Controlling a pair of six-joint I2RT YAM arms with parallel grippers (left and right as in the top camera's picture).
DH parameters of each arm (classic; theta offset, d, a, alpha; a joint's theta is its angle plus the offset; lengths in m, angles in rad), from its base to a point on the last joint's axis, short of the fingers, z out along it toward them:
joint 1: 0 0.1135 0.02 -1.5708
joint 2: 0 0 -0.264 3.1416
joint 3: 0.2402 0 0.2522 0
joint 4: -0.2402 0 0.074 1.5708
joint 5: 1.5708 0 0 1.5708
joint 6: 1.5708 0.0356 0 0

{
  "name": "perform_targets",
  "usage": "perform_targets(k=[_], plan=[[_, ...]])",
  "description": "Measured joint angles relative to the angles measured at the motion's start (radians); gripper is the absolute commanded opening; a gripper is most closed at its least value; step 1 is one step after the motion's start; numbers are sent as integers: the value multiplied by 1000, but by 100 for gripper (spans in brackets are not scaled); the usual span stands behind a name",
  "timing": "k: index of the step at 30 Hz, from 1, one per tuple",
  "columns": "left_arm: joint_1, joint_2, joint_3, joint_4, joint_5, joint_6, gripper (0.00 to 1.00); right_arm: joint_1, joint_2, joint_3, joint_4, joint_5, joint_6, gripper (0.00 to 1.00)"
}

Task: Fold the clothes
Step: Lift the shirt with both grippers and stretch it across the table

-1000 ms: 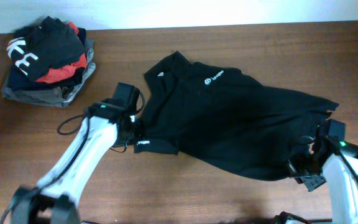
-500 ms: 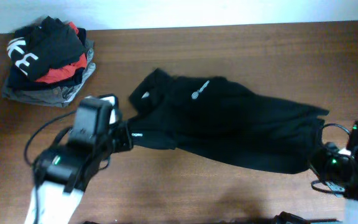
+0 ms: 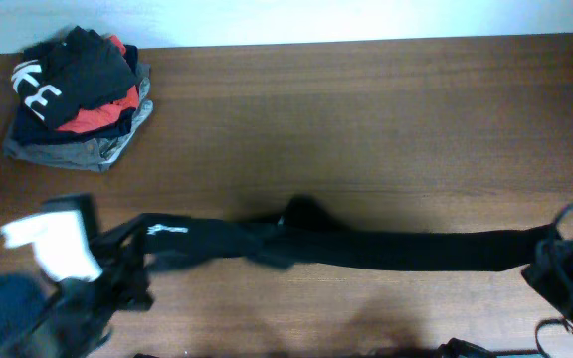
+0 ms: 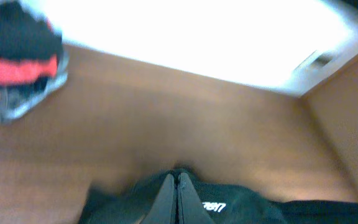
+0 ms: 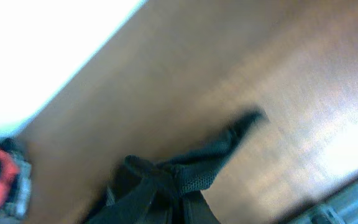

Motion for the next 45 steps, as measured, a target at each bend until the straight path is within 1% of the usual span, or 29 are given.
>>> perform_targets(k=[5, 9, 16, 22, 25, 37, 42, 45], plan=[[0, 0, 169, -14, -8, -1, 1, 0, -2, 201, 13, -29, -4, 4], [0, 0, 273, -15, -54, -3, 1, 0, 3, 272, 14, -38, -6, 4], [0, 0, 354, 24, -134, -3, 1, 0, 97, 349, 22, -45, -6, 4], [0, 11, 371, 32, -190, -3, 1, 0, 170, 362, -1, -48, -7, 4], [0, 47, 376, 36, -225, -3, 1, 0, 185, 362, -2, -52, -6, 4], [0, 337, 373, 23, -274, -3, 1, 0, 273, 368, -24, -27, -7, 4], [-2, 344, 373, -3, -274, -3, 1, 0, 261, 368, -27, 19, -6, 4], [-2, 324, 409, -64, -274, -3, 0, 0, 230, 368, -44, 29, -8, 4]])
